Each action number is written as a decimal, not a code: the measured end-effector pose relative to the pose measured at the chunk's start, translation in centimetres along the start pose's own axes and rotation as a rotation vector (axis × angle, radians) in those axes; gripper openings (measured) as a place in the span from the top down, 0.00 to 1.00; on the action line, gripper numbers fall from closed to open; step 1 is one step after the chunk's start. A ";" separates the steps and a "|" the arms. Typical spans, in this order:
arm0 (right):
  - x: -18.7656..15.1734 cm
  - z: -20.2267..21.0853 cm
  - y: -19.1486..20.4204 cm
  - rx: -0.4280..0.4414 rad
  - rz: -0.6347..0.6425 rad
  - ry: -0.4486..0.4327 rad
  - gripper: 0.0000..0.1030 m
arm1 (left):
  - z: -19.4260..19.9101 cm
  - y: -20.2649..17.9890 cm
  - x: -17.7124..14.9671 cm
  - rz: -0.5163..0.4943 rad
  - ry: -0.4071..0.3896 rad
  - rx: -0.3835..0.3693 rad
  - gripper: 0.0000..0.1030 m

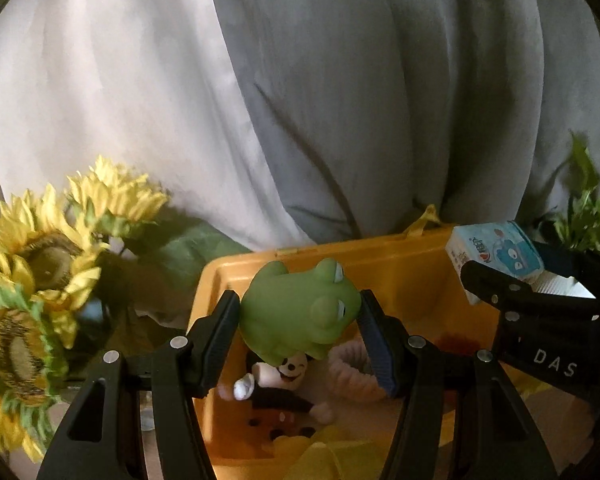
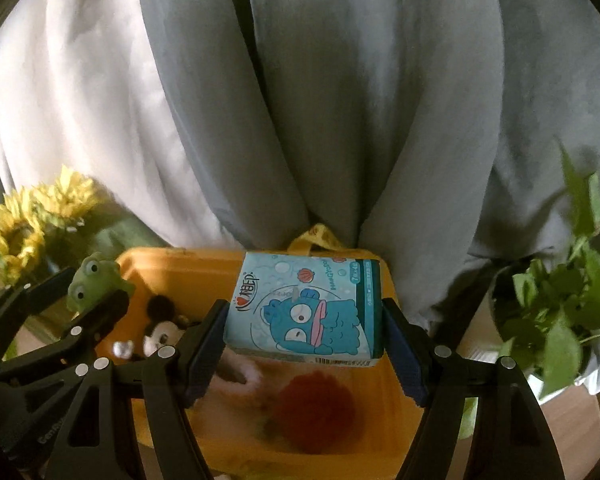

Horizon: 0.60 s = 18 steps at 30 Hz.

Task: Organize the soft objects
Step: 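Open both tools to drop the frog and blue box into the crate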

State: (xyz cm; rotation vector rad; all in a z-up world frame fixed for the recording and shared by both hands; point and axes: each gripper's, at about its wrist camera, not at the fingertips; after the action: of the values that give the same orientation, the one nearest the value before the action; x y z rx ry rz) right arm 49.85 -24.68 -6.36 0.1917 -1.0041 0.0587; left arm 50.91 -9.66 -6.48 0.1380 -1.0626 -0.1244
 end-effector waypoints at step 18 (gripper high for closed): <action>-0.5 -1.4 -1.1 0.003 -0.036 0.050 0.20 | -0.2 0.1 -0.5 -0.010 0.028 0.003 0.35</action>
State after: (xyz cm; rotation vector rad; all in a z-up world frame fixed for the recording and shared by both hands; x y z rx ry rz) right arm 50.91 -25.51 -7.69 0.2099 -0.9507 0.0321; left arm 50.85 -9.50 -7.04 0.1468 -1.0347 -0.1295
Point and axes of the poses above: each gripper's, at about its wrist camera, not at the fingertips, and z roughly against the way its jaws point, y to its left, x to its top, and after that the axes turned 11 degrees about x, right-handed
